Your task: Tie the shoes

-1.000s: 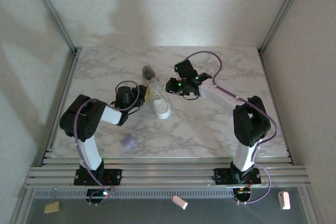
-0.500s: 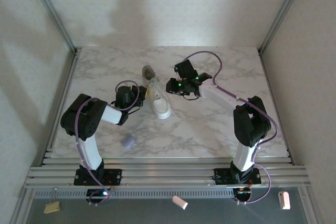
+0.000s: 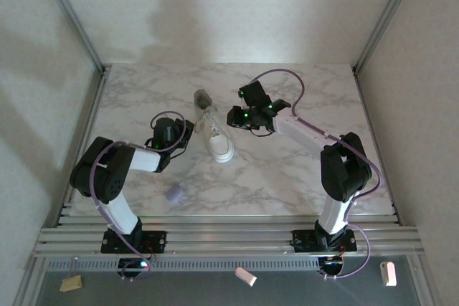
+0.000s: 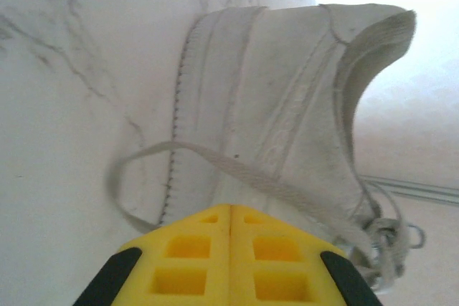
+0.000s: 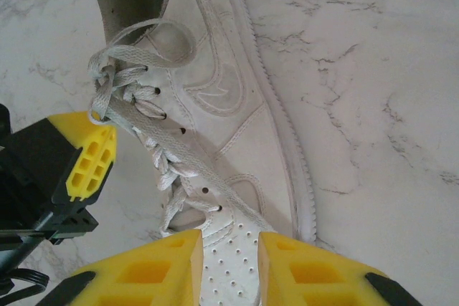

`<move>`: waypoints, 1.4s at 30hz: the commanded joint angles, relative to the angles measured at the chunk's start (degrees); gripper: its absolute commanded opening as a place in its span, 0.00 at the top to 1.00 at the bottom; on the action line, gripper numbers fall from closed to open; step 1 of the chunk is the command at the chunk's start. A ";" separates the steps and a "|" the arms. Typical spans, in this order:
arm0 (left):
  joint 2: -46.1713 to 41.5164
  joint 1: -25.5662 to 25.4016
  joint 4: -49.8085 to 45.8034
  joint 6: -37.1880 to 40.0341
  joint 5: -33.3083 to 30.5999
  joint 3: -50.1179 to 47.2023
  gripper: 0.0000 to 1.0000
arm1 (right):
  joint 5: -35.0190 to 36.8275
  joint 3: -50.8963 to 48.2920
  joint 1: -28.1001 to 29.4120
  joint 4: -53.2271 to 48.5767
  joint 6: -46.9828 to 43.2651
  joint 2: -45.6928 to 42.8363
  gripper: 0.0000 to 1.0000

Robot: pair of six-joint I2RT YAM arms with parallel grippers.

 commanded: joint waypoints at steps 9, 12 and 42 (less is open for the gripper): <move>-1.53 1.77 -4.16 6.51 -1.43 -2.14 1.00 | 0.54 -0.09 -0.21 -0.79 -0.75 -1.61 0.72; -2.35 2.22 -7.27 13.68 -0.55 -0.13 0.95 | 0.51 -0.23 -0.21 -0.95 -1.46 -1.73 0.72; -0.29 3.66 -6.58 48.61 19.56 3.68 0.39 | 2.12 -1.94 -0.23 -1.94 -8.93 -4.39 0.73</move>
